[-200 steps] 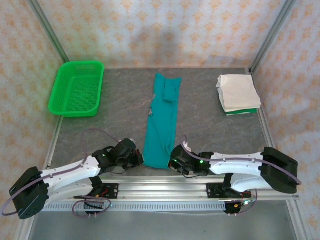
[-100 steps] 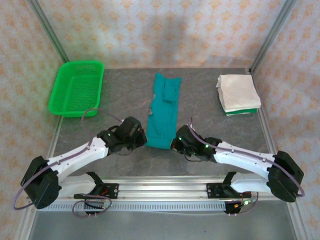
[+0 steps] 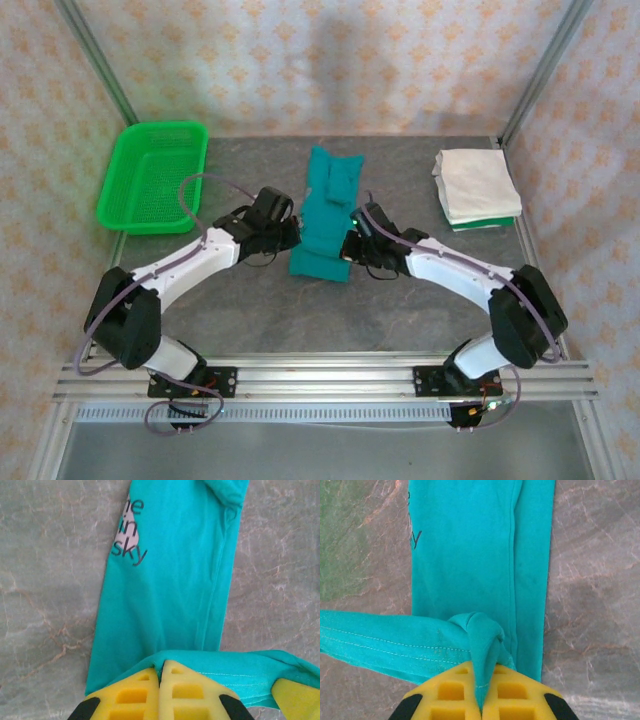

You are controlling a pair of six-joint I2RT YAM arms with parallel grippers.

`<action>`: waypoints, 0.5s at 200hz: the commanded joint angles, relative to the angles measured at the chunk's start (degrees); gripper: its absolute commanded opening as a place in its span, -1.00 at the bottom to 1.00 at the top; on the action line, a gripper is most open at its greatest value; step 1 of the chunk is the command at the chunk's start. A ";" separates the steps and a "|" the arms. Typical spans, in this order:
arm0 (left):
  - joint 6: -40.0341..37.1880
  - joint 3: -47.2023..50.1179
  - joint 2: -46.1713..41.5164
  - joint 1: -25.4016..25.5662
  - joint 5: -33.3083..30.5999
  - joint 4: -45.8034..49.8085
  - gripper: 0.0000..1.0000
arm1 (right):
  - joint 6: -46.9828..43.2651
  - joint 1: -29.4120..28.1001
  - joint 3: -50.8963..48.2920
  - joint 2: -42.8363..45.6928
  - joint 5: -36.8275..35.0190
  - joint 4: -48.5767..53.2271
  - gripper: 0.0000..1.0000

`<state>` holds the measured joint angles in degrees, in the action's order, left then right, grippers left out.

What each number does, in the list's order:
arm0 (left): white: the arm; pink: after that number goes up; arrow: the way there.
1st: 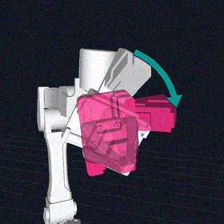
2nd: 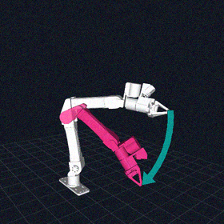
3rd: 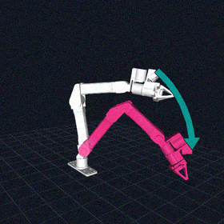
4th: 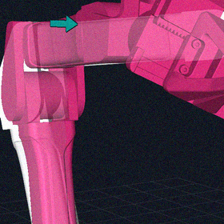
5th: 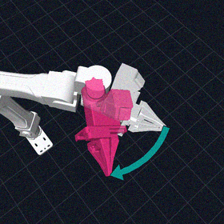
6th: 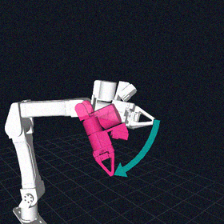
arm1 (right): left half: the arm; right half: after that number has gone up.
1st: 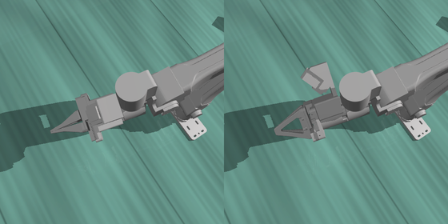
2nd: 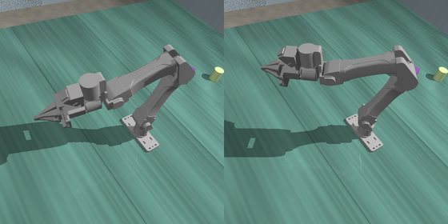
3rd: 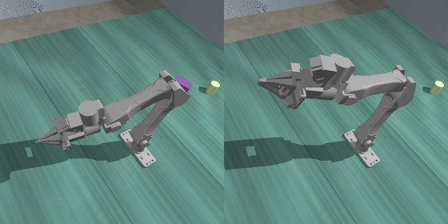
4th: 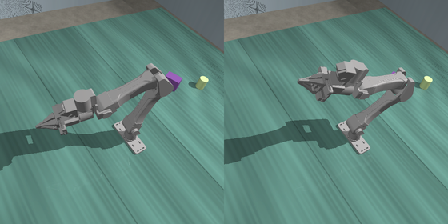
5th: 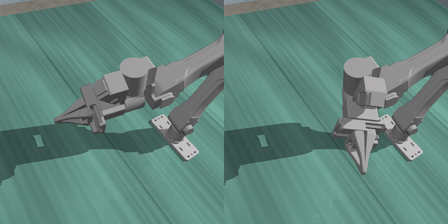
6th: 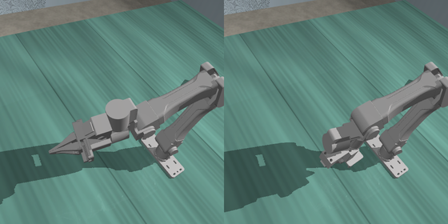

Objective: Fold and stack the t-shirts

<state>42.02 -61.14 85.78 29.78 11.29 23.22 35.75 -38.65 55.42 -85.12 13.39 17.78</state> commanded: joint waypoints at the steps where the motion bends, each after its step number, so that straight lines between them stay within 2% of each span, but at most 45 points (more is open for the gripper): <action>1: -2.51 -3.12 2.11 -1.45 -2.33 0.25 -1.00 | -3.27 1.87 3.11 -2.20 0.22 0.24 -1.00; 100: -5.18 -12.94 12.97 -4.10 -1.19 0.84 -1.00 | -6.98 7.44 9.68 -11.13 1.39 -0.55 -1.00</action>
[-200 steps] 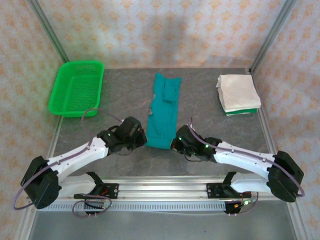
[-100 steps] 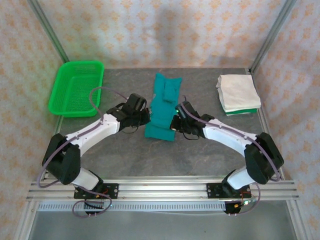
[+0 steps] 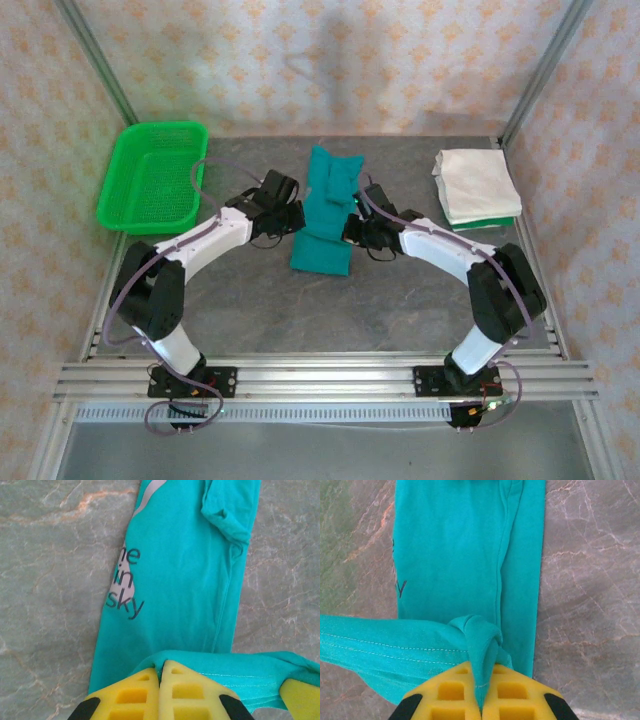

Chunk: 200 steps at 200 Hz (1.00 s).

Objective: Fold and stack the t-shirts

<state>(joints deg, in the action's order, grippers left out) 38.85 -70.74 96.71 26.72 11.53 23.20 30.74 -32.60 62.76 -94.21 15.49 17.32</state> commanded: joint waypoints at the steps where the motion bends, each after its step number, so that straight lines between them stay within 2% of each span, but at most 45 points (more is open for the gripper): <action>1: -2.02 -3.39 2.15 -1.05 -1.38 0.87 -1.00 | -1.99 1.44 2.39 -2.17 -0.71 -0.14 -1.00; 72: -3.76 -9.52 8.60 -1.86 -2.70 3.32 -1.00 | -3.12 3.50 5.76 -7.67 -0.58 -1.16 -1.00; 200: -4.57 -14.50 15.83 -2.58 -6.36 6.24 -1.00 | -4.17 5.09 9.29 -14.64 0.68 -1.74 -1.00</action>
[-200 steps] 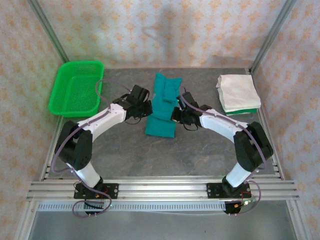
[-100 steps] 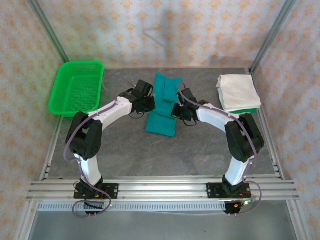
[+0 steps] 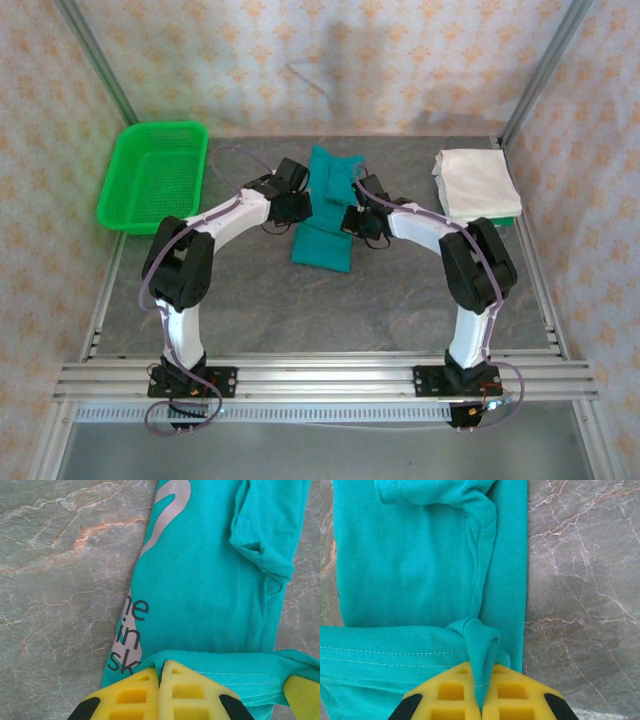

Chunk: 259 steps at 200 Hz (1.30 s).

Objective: Fold and stack the t-shirts

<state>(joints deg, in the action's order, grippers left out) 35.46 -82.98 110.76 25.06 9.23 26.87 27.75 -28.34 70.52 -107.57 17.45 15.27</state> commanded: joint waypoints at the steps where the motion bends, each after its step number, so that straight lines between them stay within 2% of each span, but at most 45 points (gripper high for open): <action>1: -1.18 -2.27 1.89 -0.95 -4.06 2.57 -1.00 | -1.19 0.87 1.54 -1.30 -1.29 0.30 -1.00; 37: -0.83 -3.84 4.86 -1.01 -4.58 3.36 -1.00 | -1.45 1.00 1.81 -1.53 -1.13 -0.37 -0.98; 57: -0.93 -4.28 5.52 -0.98 -3.84 3.36 -1.00 | -1.62 0.96 1.30 -0.47 -1.02 -1.06 -0.84; 77: -0.53 -3.86 4.79 -1.02 -3.73 2.79 -0.63 | -1.58 1.00 -0.49 2.32 -1.23 -2.69 -0.58; 98: -0.07 -3.27 2.91 -0.98 -4.08 3.00 -0.31 | -1.66 1.00 -3.13 6.29 -0.73 -4.49 -0.16; 113: 0.13 -2.36 0.62 -0.98 -4.70 2.86 -0.07 | -1.65 1.00 -5.48 9.42 -0.08 -6.23 0.06; 152: 1.77 3.96 -8.22 -0.99 -4.42 -0.24 0.43 | -0.90 -1.27 -8.08 12.60 0.91 -7.65 0.13; 172: 4.48 10.27 -12.37 -0.98 -0.57 -3.92 0.38 | -0.42 -3.30 -6.82 10.85 1.13 -7.86 0.06; 200: 11.21 23.15 -17.54 -0.43 8.15 -14.32 0.01 | 2.30 -4.91 -3.37 5.81 3.00 -8.49 0.00; 215: 14.34 27.92 -18.87 0.65 10.74 -19.59 -0.16 | 3.15 -5.62 -1.12 2.74 3.87 -8.32 -0.03; 233: 14.66 29.35 -18.37 2.74 10.68 -22.16 -0.41 | 4.98 -5.94 0.69 -0.47 5.20 -9.10 -0.05; 259: 14.33 29.66 -15.64 3.74 8.87 -21.98 -0.52 | 6.46 -5.94 2.43 -3.46 6.15 -10.47 -0.05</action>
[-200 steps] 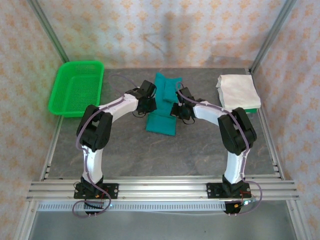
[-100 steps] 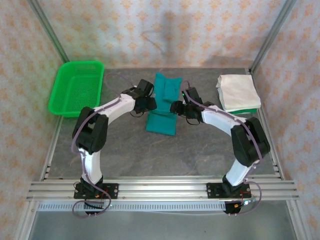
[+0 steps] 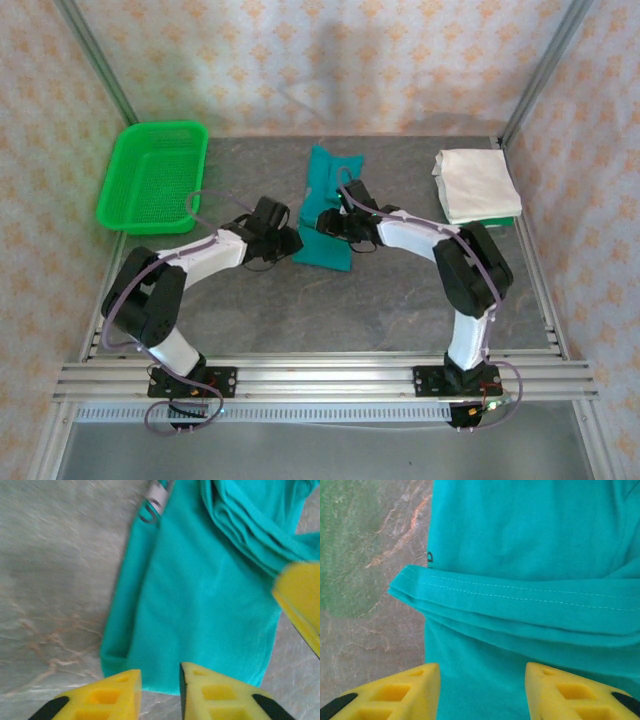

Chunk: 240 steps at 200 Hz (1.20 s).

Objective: Fold and stack the t-shirts

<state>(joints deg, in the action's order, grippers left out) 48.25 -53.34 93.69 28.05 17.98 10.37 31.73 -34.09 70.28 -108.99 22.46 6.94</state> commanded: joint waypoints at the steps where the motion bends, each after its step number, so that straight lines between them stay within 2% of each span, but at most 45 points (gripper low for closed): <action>1: 1.52 0.09 1.55 0.67 0.00 -5.37 -0.52 | 2.47 -0.15 2.76 -2.16 1.08 -2.13 -0.05; 35: -0.52 0.90 3.38 0.34 -4.04 -2.35 -0.53 | 0.74 0.80 6.55 -5.15 -1.51 0.83 -0.03; 81: 0.08 3.30 6.88 0.10 -4.49 -4.29 -0.53 | -0.97 4.81 12.09 -9.64 -2.51 1.89 0.00; 111: 0.71 4.10 7.84 0.13 -3.39 -5.88 -0.53 | -4.91 6.79 20.22 -13.56 -2.58 6.56 0.05; 131: 0.25 4.04 6.68 0.08 -3.56 -5.46 -0.52 | -7.55 6.84 23.55 -12.52 -4.03 9.76 0.07; 151: 0.08 4.06 5.00 0.09 -3.65 -4.95 -0.46 | -8.60 6.84 21.05 -8.55 -4.60 8.06 0.09; 184: -1.55 4.47 -1.53 0.22 -7.43 -2.34 -0.21 | -11.28 6.68 9.59 0.87 -6.38 2.24 0.12; 197: -2.71 4.51 -4.68 -0.14 -9.32 -0.26 -0.08 | -15.03 6.41 4.32 4.85 -6.81 -0.20 0.14; 230: -4.87 5.29 -11.83 -3.31 -11.52 4.60 0.28 | -31.99 2.88 -5.53 13.08 -9.45 -0.64 0.28; 240: -5.41 5.65 -13.67 -4.48 -11.97 6.16 0.45 | -39.42 0.83 -8.35 14.97 -9.81 -0.94 0.33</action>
<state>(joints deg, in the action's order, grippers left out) 45.23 -48.90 84.16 26.15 10.28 10.41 10.83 -28.93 67.26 -98.94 15.73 7.88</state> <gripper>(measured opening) 0.659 0.641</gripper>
